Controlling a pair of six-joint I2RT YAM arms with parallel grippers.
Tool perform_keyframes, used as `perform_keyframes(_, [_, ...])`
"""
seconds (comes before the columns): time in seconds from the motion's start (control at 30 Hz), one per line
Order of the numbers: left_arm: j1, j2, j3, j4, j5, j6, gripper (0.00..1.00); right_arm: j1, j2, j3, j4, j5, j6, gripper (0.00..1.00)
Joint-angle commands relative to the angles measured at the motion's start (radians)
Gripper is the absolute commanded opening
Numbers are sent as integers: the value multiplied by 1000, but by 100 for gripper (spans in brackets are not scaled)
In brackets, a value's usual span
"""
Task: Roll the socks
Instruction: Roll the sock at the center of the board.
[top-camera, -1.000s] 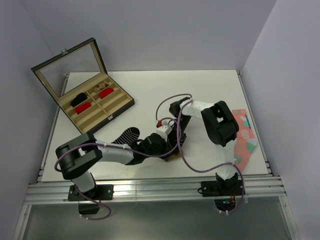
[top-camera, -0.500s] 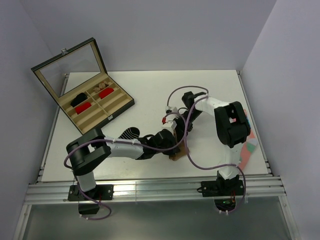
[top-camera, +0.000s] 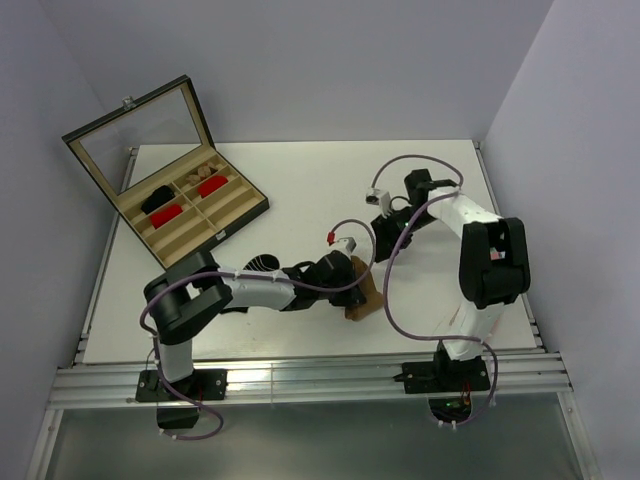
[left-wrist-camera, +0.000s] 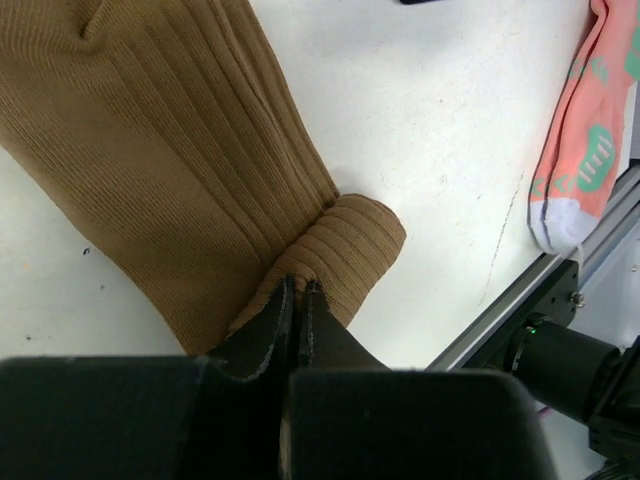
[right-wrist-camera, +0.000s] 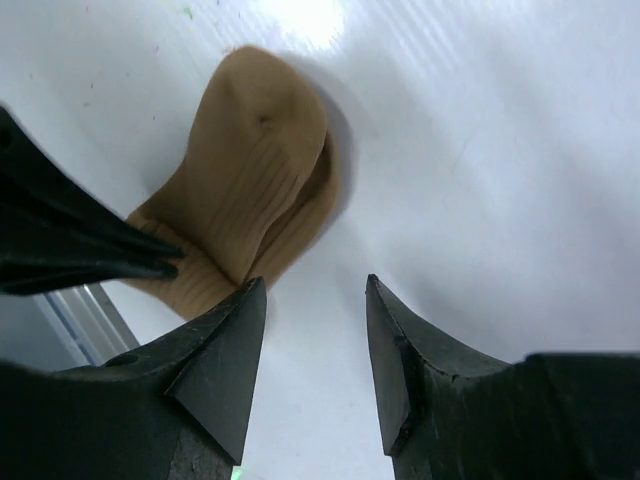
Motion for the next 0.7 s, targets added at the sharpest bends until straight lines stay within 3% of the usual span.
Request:
perform_keyframes(0.0, [15,93,-12,-212,44,10,0,-35,-90,-59,32,-21,-54,51])
perform_keyframes(0.1, [37,110,-4,-217,89,18,0,-38,-146,-127,31,-21,-134,49])
perform_keyframes(0.5, [141,185,3,-209,304,35,0,-34,-366,-359,52,-21,-437,55])
perform_keyframes(0.67, [169,219,45,-252,328,57,0,-18,-443,-418,72,-21,-498,58])
